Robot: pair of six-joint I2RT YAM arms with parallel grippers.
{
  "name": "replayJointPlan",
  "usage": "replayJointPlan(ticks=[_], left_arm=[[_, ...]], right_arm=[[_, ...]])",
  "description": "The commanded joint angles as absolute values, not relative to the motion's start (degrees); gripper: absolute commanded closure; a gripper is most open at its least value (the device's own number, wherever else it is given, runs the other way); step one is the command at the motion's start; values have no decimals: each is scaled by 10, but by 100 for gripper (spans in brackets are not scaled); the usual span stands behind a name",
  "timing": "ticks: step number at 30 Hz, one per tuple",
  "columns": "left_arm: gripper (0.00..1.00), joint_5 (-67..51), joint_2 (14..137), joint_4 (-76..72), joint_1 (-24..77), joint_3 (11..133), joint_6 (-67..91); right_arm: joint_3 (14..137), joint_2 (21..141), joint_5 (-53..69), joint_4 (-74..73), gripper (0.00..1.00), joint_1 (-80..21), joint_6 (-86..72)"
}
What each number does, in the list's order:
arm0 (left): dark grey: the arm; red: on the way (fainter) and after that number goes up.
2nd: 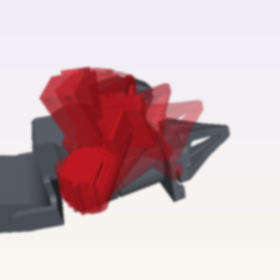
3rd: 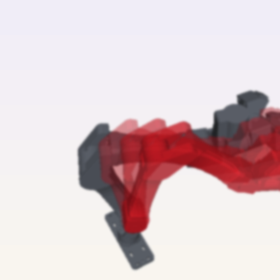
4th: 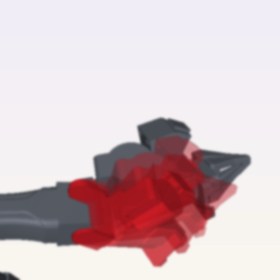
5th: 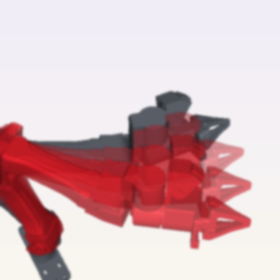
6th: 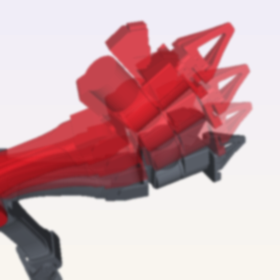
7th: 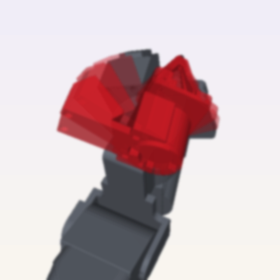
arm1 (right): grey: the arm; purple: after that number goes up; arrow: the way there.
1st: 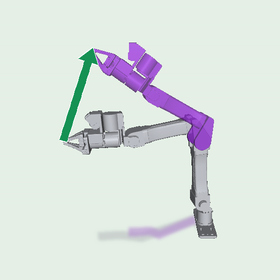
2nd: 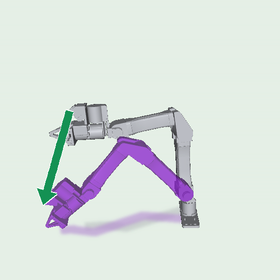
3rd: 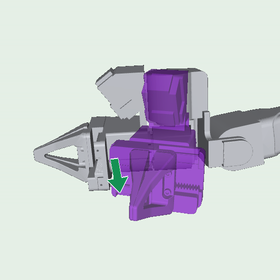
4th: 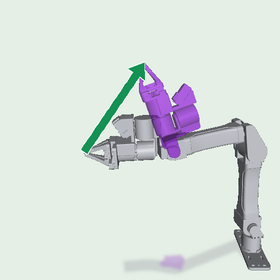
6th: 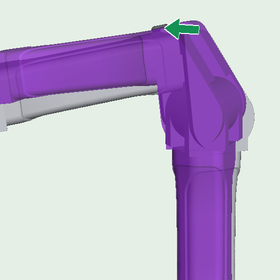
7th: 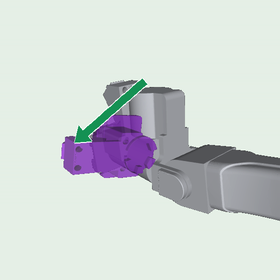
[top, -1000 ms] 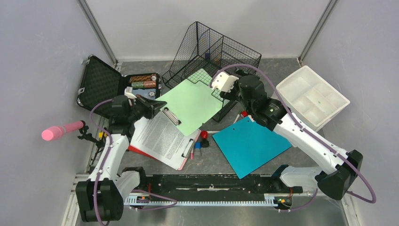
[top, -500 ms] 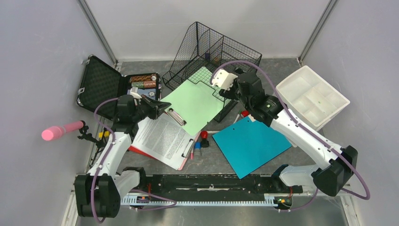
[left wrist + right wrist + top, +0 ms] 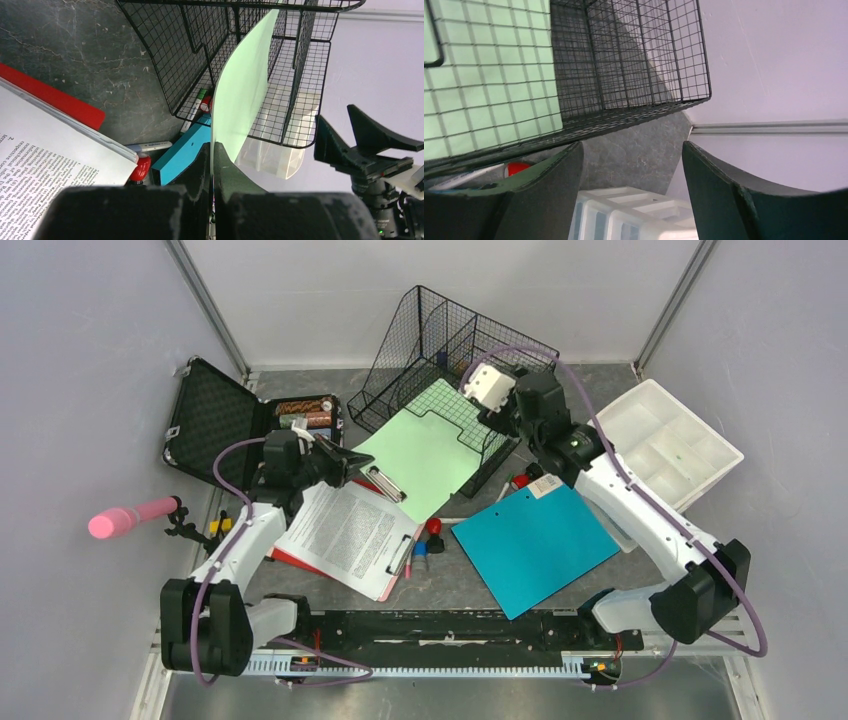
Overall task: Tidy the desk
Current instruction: Place the folder in the storage box.
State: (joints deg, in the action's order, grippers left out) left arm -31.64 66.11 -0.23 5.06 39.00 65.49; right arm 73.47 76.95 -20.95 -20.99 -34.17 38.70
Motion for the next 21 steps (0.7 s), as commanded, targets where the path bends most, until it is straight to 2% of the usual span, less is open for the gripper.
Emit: replayJointPlan(ticks=[1,7,11,21], left_arm=[[98,-321,681,-43,68,399,641],[98,-343,699,-115,77,386,668],[93,-337,715,-160,83,376,674],[96,-334,722,-196,86,348,676]], right_arm=[[797,785,-123,-204,23,-298,323],[797,786,-20,-204,26,-246,237],[785,783,35,-184,25,-206,153],[744,801,46,-131,26,-162,-19]])
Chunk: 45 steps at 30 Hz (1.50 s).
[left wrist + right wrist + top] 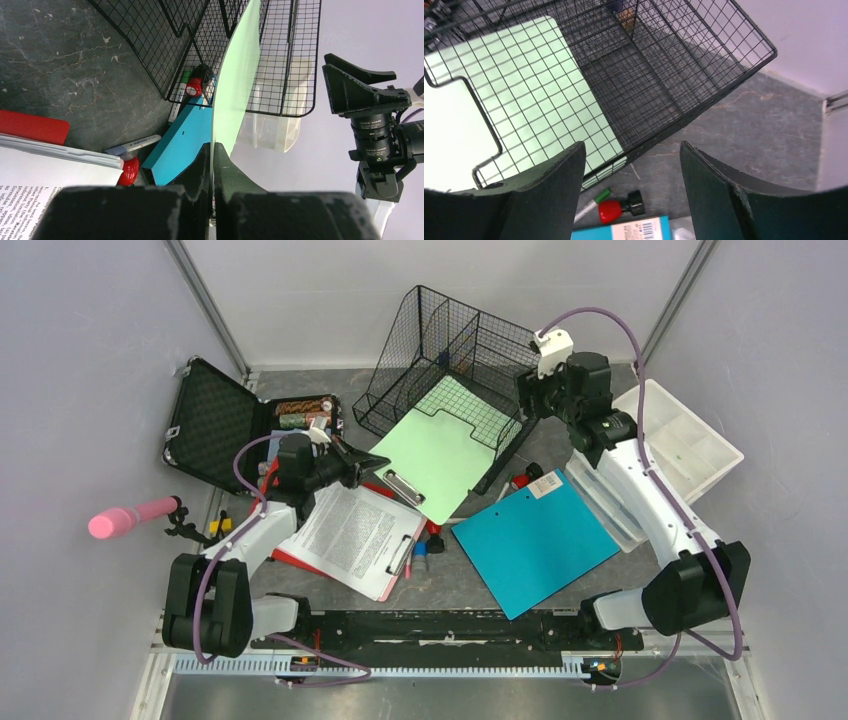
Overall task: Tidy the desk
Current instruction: Place the folder in the storage box.
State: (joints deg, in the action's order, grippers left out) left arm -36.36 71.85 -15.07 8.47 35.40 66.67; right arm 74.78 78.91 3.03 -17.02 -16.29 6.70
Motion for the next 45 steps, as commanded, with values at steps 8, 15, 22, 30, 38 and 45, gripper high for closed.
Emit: replayJointPlan(ticks=[8,15,22,30,38,45], left_arm=[[96,-332,715,-215,94,329,693],[98,-304,742,-252,102,339,718],[98,-278,790,-351,120,343,764],[98,-260,864,-414,139,386,780],[98,-236,939,-449,168,445,793],[98,-213,998,-458,191,498,778]], right_arm=[[735,839,65,-124,30,-162,-57],[723,844,84,-116,45,-160,-64],[712,844,99,-109,60,-160,-65],[712,848,106,-108,64,-160,-59],[712,846,111,-109,65,-160,-52],[708,844,114,-109,65,-160,-49]])
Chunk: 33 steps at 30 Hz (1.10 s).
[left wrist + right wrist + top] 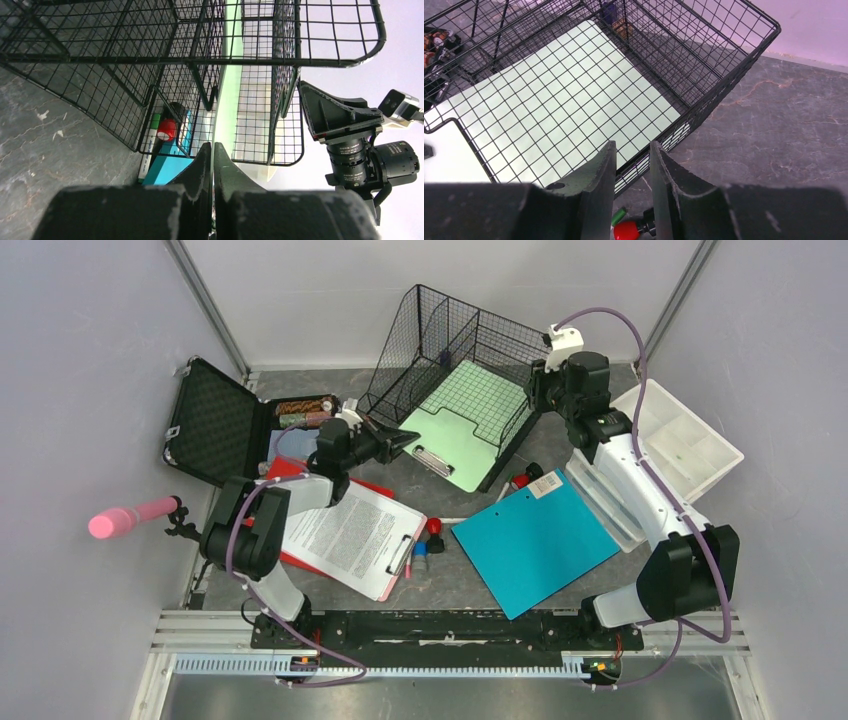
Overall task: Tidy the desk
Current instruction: Place the folder in the storage box.
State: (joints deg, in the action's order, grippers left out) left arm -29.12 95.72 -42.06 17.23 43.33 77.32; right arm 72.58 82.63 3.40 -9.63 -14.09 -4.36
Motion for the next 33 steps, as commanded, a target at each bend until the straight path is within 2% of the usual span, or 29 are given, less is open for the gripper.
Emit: replayJointPlan(ticks=[1,5,8,16,17,18,20,25,29,33], left_arm=[[98,-212,1005,-458,194,507,776],[96,-212,1028,-462,202,529,775],[85,-216,1038,-471,206,532,776],[65,-241,992,-478,202,472,746],[59,-243,984,-476,200,462,741],[48,-247,976,-475,197,454,738],[36,-256,962,-478,189,440,735],[14,-287,932,-485,175,415,722],[8,-306,922,-487,175,399,719],[8,-308,903,-464,180,375,701]], right_arm=[[706,843,115,-109,65,-160,-48],[698,838,115,-109,66,-160,-46],[686,832,115,-106,67,-160,-45],[679,825,114,-105,68,-160,-40],[679,825,113,-104,68,-160,-39],[679,825,113,-105,68,-161,-38],[678,824,111,-106,68,-160,-36],[679,821,105,-106,68,-160,-29],[679,822,105,-107,68,-160,-26],[679,825,105,-108,69,-160,-24]])
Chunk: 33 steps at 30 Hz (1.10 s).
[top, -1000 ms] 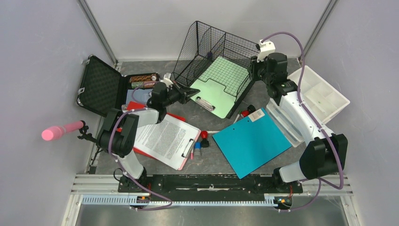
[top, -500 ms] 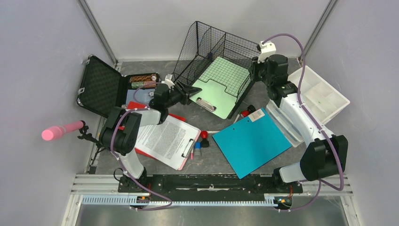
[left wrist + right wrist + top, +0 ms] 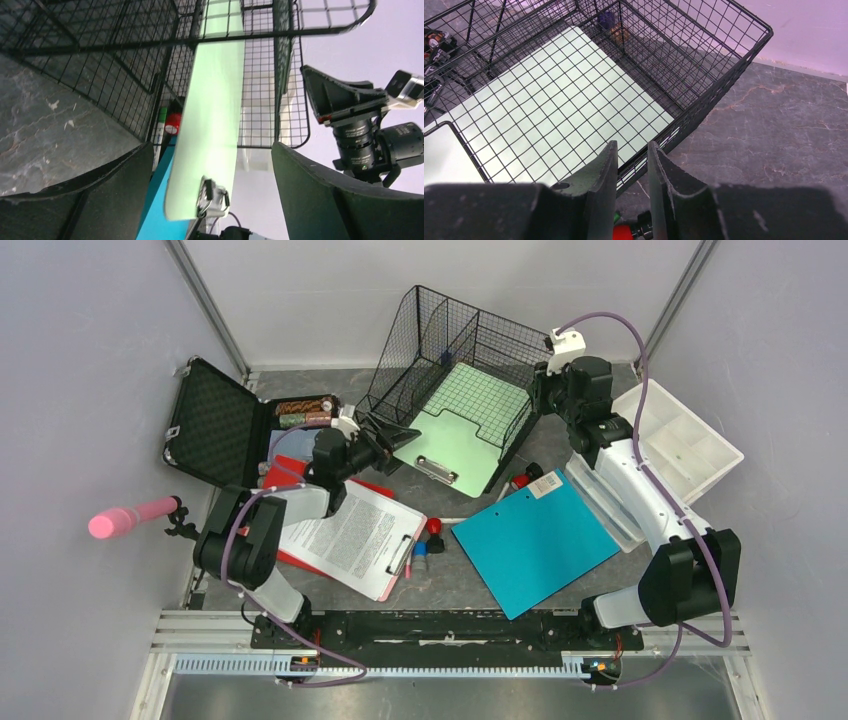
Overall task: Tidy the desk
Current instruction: Place the folder in the storage box.
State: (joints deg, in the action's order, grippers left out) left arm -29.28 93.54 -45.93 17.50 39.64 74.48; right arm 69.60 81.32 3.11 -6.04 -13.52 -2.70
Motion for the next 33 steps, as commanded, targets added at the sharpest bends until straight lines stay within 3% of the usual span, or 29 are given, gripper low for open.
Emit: replayJointPlan(ticks=[1,8,13,21,23,33], left_arm=[[8,-308,898,-460,183,367,697],[19,-302,883,-440,221,349,676],[38,-304,908,-457,234,375,693],[82,-315,957,-522,244,411,752],[88,-317,972,-535,244,423,764],[98,-282,1036,-628,249,436,839]], right_arm=[[678,826,105,-108,69,-159,-23],[679,830,105,-107,69,-159,-21],[680,830,106,-108,69,-159,-20],[677,833,113,-107,69,-159,-19],[671,833,117,-103,70,-160,-20],[653,832,127,-92,72,-160,-22]])
